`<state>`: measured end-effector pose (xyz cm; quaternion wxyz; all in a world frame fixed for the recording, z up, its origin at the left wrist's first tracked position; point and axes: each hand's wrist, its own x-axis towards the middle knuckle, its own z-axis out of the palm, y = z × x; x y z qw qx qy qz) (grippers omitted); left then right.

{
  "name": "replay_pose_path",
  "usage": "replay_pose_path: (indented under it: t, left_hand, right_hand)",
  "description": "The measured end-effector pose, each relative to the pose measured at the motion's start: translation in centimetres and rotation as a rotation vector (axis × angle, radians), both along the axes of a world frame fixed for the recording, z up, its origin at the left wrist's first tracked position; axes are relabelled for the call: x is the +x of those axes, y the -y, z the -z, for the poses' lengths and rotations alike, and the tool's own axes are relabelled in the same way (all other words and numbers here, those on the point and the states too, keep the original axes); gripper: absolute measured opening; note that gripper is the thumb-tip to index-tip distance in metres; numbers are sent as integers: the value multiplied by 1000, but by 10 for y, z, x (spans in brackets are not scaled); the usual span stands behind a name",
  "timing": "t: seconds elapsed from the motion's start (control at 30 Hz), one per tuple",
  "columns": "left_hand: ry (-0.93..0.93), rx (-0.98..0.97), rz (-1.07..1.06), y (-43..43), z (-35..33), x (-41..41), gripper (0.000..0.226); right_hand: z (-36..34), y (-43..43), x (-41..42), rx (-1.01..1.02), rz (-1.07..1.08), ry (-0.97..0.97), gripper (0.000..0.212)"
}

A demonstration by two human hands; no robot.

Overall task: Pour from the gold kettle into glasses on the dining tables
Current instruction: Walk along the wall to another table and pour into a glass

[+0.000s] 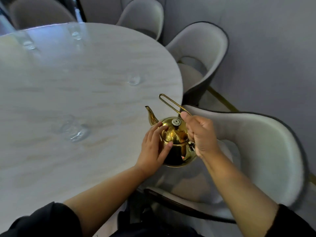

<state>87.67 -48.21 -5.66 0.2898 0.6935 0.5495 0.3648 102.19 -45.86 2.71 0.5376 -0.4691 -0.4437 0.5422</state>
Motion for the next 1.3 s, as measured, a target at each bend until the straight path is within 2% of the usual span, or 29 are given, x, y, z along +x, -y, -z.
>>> replay_pose_path:
  t: [0.23,0.63,0.9,1.3]
  left_hand:
    - [-12,15,164,18,-3,105,49]
    - [60,168,115,42,-31,286,47]
    - [65,182,205,33,-60,366,43]
    - [60,155,349,-47,-31,486,44]
  right_hand:
    - [-10,45,106,14,167,15,53]
    - [-41,77,280,87,207,69,56]
    - [-67,74,359,87,292,83,64]
    - [-40,13,480,20,415,102,61]
